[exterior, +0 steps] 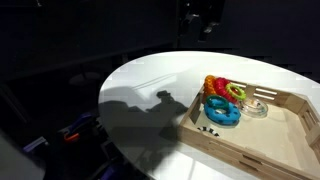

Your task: Put the light green ring on the tray

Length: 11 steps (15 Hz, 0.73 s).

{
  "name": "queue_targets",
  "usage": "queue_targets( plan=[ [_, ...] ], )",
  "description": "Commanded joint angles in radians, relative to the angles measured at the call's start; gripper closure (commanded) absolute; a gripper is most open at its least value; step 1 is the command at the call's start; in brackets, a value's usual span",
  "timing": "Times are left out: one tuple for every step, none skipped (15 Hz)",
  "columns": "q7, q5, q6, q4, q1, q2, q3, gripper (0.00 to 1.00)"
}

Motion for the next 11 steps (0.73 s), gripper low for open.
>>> queue_targets(
  plan=[
    [-0.081, -0.025, 0.032, -0.066, 0.003, -0.093, 0.019, 0.00],
    [-0.098, -0.027, 0.040, -0.078, 0.005, -0.111, 0.024, 0.00],
    [-0.116, -0.028, 0.048, -0.090, 0.007, -0.127, 0.028, 0.00],
    [-0.127, -0.029, 0.054, -0.101, 0.008, -0.141, 0.032, 0.00],
    [-0.140, -0.028, 0.061, -0.111, 0.009, -0.153, 0.034, 0.00],
    [-0.149, -0.024, 0.071, -0.122, 0.009, -0.165, 0.037, 0.00],
    [-0.155, -0.016, 0.079, -0.129, 0.009, -0.172, 0.038, 0.00],
    [-0.125, -0.012, 0.052, -0.089, 0.006, -0.129, 0.039, 0.00],
    [-0.128, -0.012, 0.056, -0.097, 0.007, -0.139, 0.040, 0.00],
    [-0.131, -0.012, 0.060, -0.104, 0.007, -0.145, 0.041, 0.00],
    [-0.133, -0.012, 0.063, -0.108, 0.007, -0.148, 0.041, 0.00]
  ],
)
